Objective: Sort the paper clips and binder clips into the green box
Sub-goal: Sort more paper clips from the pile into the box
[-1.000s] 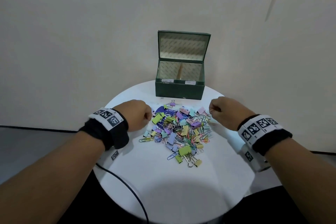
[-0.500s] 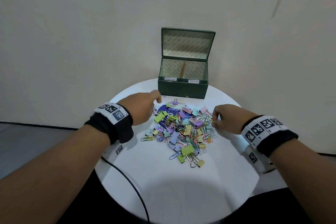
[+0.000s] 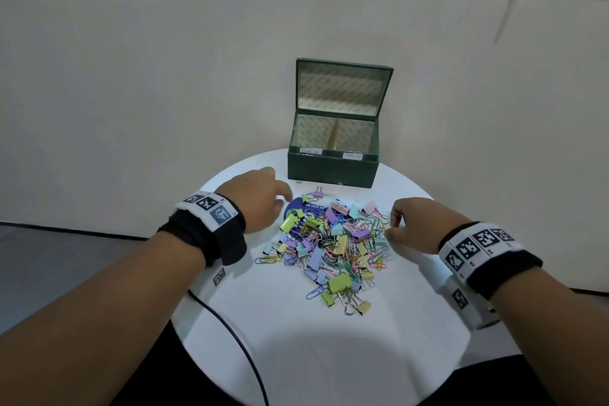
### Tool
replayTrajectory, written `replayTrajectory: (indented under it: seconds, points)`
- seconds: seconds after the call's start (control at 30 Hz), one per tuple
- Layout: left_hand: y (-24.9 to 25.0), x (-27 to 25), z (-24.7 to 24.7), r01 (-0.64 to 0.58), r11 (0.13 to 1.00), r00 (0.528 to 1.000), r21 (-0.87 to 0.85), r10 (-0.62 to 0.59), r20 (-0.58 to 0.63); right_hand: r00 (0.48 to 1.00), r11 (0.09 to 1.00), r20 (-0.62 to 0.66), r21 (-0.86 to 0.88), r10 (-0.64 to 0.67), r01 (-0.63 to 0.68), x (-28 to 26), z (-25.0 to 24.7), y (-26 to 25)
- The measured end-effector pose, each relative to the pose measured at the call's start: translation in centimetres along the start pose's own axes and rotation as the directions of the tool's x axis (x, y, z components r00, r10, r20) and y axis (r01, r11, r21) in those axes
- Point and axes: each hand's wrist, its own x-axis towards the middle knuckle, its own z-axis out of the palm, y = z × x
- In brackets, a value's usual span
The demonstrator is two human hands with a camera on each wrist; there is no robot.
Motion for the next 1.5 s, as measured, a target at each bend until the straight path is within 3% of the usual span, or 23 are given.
replayTrajectory:
  seconds: [0.1,0.2,0.4,0.63,0.77,0.97,1.17,1.5]
  points:
    - [1.3,0.3,0.0,-0.100,0.992,0.994,-0.082,0.103,0.027,0.999,0.999,0.000,0.017,-0.033,0.033,0.2,0.2,-0.3]
    - [2.2,1.1,0.1,-0.098,0.991,0.990,-0.096,0.107,0.095,0.999,0.999,-0.008,0.017,-0.044,0.044,0.0,0.1,-0.6]
    - [4.0,3.2,0.2,-0.118,0.992,0.987,0.036,0.113,0.111,1.000,0.998,-0.007,0.053,-0.018,0.018,0.3,-0.1,-0.7]
    - [4.3,3.5,0.2,-0.088,0.994,0.994,0.060,0.084,0.066,1.000,1.000,0.012,0.001,-0.016,0.016,0.3,0.2,-0.9]
    - [4.1,3.2,0.4,-0.049,0.997,0.998,0.065,0.045,0.054,1.000,0.996,0.023,0.095,-0.008,0.006,0.0,-0.8,-0.7]
    - [3.4,2.5,0.1,0.019,0.999,1.000,0.042,-0.020,0.012,0.994,0.993,0.074,0.086,-0.084,0.077,-0.4,-0.5,-1.0]
    - [2.8,2.4,0.2,-0.002,1.000,0.994,0.008,0.001,0.110,0.994,0.994,0.065,0.063,-0.093,0.089,-0.3,-0.4,-1.1]
    - [3.1,1.9,0.1,0.041,0.999,0.996,0.000,-0.041,0.073,0.996,0.996,0.052,0.034,-0.078,0.077,-0.8,0.1,-1.8]
